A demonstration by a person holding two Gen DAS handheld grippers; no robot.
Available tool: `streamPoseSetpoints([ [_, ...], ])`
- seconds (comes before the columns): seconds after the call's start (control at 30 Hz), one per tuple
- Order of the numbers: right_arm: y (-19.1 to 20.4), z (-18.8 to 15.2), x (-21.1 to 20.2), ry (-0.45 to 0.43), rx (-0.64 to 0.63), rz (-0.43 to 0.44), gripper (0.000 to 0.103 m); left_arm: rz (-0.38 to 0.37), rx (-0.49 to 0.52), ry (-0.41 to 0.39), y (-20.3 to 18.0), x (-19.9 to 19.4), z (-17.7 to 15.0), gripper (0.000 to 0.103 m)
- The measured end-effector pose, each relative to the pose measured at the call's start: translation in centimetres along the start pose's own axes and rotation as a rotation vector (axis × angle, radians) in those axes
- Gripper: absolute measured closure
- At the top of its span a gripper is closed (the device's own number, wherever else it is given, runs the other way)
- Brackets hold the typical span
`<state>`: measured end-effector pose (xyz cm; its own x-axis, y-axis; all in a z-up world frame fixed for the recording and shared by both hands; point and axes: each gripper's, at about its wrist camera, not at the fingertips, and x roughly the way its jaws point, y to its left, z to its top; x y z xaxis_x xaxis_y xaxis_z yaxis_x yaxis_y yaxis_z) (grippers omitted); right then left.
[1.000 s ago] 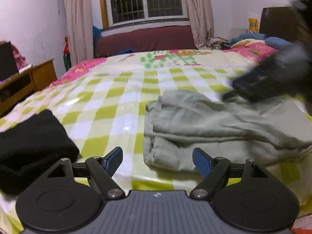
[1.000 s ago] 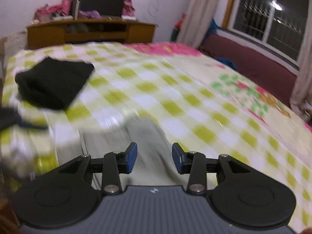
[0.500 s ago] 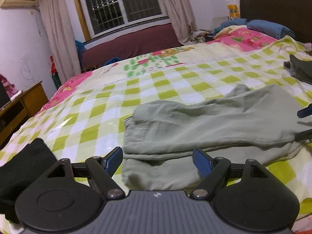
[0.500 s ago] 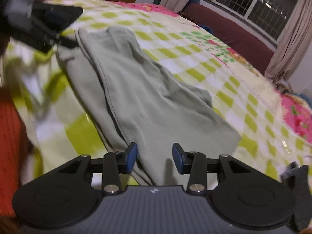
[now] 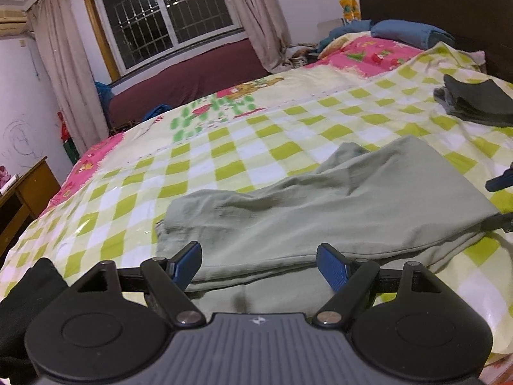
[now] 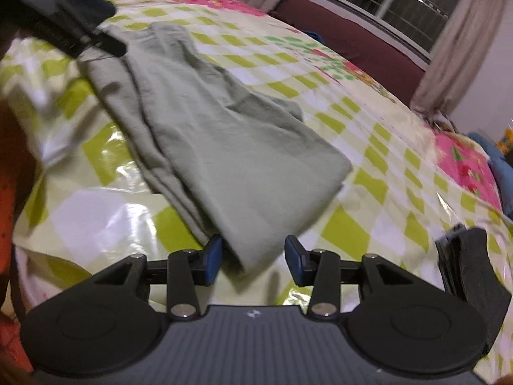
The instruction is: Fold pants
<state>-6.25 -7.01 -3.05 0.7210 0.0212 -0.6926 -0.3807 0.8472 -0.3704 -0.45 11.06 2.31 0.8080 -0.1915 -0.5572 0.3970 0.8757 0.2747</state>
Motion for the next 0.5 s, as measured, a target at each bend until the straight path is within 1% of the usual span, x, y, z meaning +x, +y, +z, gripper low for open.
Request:
streamPoseSetpoints([
  [0.1,0.3,0.0,0.0,-0.007,-0.026,0.005,0.060,-0.016,0.005,-0.009,-0.4,-0.3,0.1,0.011],
  [0.2,0.5,0.3,0.5,-0.032,-0.015,-0.058,0.060,-0.016,0.007,0.001,-0.7,0.0,0.2,0.011],
  [0.3,0.5,0.5,1.9,-0.009,0.024,-0.091,0.062,-0.022,0.007,0.003,-1.0,-0.1,0.1,0.011],
  [0.37,0.8,0.4,1.8,-0.018,0.014,-0.112,0.069,-0.023,0.011,0.000,-1.1,-0.2,0.2,0.011],
  [0.4,0.9,0.4,1.4,-0.034,0.010,-0.115,0.084,-0.024,0.012,0.000,-1.1,-0.2,0.1,0.011],
  [0.43,0.6,0.5,0.9,-0.043,0.024,-0.120,0.093,-0.023,0.010,0.000,-1.1,-0.2,0.1,0.011],
  [0.5,-0.5,0.5,0.5,-0.038,0.097,-0.111,0.097,-0.020,0.007,-0.002,-1.1,-0.2,0.1,0.011],
])
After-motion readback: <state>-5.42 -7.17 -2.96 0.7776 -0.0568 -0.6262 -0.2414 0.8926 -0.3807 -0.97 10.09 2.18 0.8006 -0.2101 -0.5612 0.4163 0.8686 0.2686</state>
